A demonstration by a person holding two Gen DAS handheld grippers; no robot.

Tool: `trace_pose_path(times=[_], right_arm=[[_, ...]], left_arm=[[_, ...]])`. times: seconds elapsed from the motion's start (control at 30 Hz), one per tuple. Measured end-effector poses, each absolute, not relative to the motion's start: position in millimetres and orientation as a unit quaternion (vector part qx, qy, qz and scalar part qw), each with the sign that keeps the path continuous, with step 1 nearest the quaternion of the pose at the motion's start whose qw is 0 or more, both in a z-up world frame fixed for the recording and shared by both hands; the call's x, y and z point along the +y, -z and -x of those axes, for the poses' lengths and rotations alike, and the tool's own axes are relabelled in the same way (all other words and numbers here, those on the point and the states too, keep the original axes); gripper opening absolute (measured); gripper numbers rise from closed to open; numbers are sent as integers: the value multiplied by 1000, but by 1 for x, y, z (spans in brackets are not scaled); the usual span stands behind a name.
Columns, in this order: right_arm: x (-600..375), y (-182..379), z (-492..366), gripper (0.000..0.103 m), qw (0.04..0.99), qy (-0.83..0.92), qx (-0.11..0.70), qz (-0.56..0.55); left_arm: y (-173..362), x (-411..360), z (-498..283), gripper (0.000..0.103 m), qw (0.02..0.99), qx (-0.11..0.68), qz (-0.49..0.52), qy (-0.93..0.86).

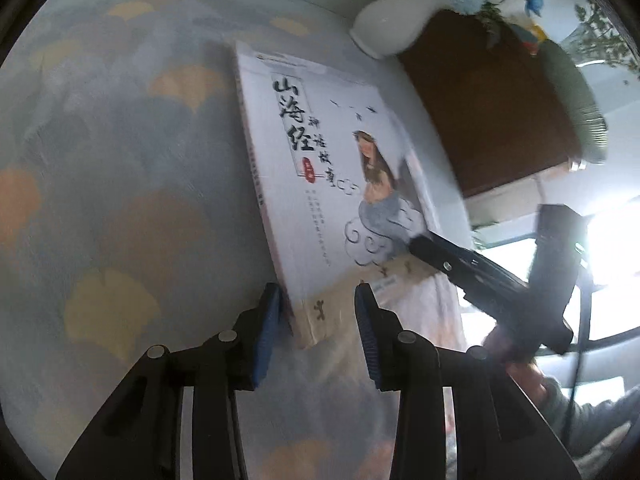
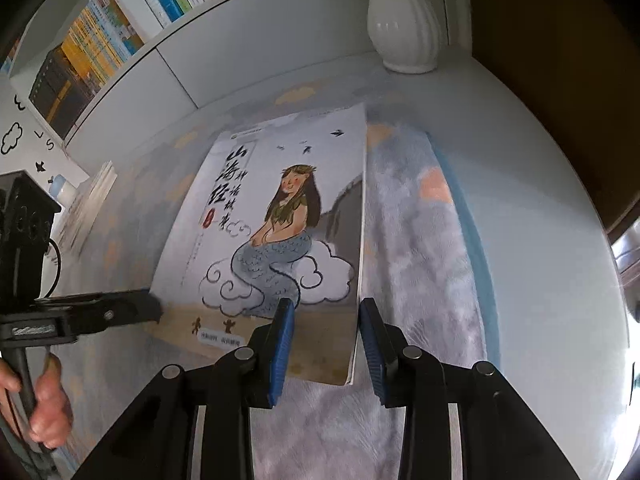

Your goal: Organize books

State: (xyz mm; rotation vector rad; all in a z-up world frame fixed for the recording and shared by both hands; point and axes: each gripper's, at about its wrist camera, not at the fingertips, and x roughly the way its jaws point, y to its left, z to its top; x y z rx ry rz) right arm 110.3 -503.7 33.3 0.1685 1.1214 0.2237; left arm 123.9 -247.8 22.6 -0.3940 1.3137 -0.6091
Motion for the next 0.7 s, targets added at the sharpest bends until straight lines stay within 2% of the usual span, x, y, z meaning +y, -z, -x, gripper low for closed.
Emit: trace_pose_path(times=[0.2,0.27,0.4,0.47,0.53,0.57,0.7], right_arm=[[-516,-33,-109,33,829,-100,536,-121],[-511,-32,-108,34,829,-102,537,-115],[-517,-30,-107,35,826,-113,535,-136],[-524,-29,-109,35,820,-120,536,-159],[-529,-28,-108,35,817,-124,534,-176],[-530,-27,-108,35,816,-124,534,-182],[-531,-26,-107,35,816,-122,531,-192]], left_arm=[[-12,-245,-126,33,740,589,215,242],[-13,-251,-129,37,741,585,213,252],[-35,-249,-136,37,713,543,300,327],[-50,-254,-136,37,721,522,301,342],[-52,-261,-139,32,736,523,277,329],[-44,-265,-143,25,745,536,253,306],[-15,-275,-145,14,746,570,218,268]])
